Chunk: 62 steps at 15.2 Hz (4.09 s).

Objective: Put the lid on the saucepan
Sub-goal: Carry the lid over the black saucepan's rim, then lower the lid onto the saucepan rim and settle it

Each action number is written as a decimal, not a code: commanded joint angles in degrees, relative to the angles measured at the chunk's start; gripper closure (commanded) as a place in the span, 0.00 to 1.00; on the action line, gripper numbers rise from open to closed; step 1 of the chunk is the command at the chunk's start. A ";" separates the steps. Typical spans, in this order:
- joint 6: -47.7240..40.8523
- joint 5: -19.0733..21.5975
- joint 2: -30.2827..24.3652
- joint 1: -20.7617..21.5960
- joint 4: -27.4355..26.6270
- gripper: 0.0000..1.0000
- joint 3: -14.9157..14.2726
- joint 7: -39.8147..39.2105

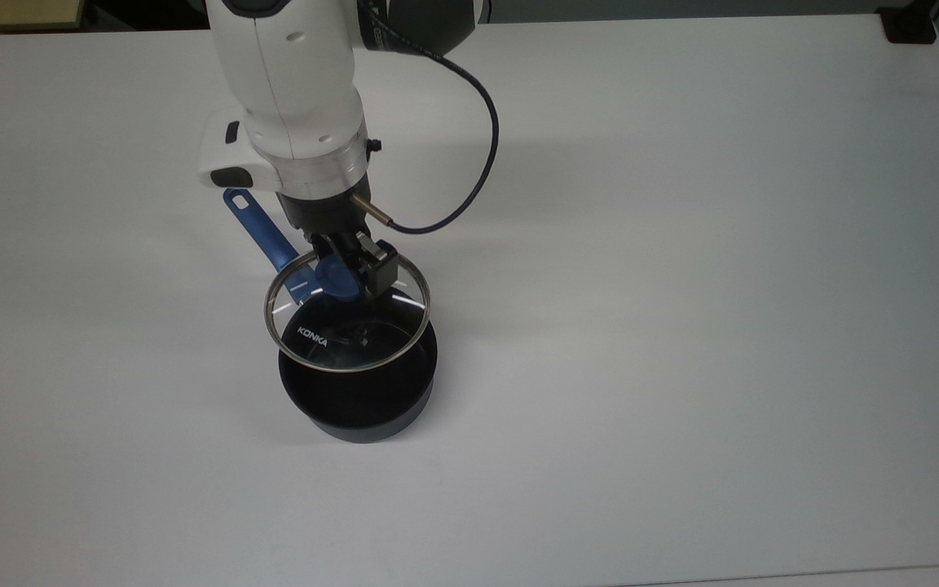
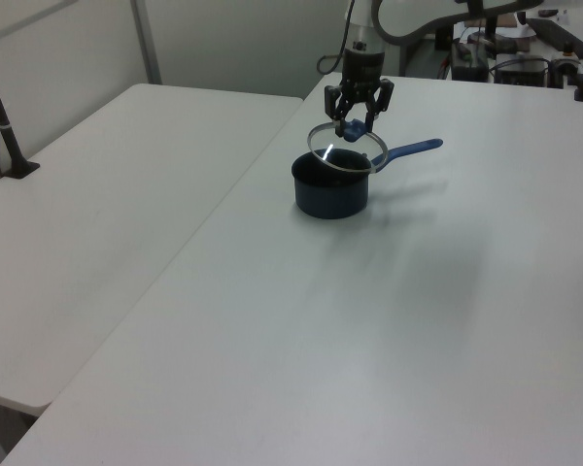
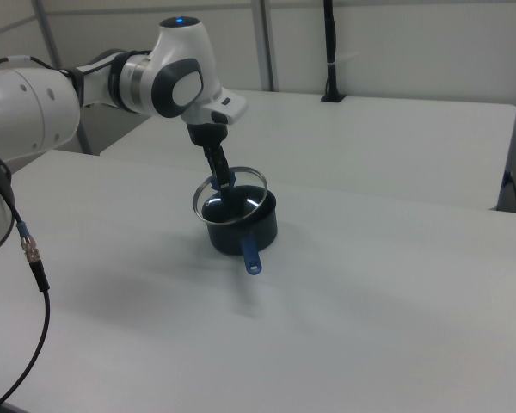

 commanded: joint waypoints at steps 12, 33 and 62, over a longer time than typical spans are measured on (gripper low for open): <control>3.89 0.50 3.01 0.77 0.78 0.54 -0.71 9.05; 7.23 0.77 4.16 0.77 1.31 0.53 -0.71 12.57; 10.31 0.59 5.82 1.73 2.28 0.53 -0.27 15.12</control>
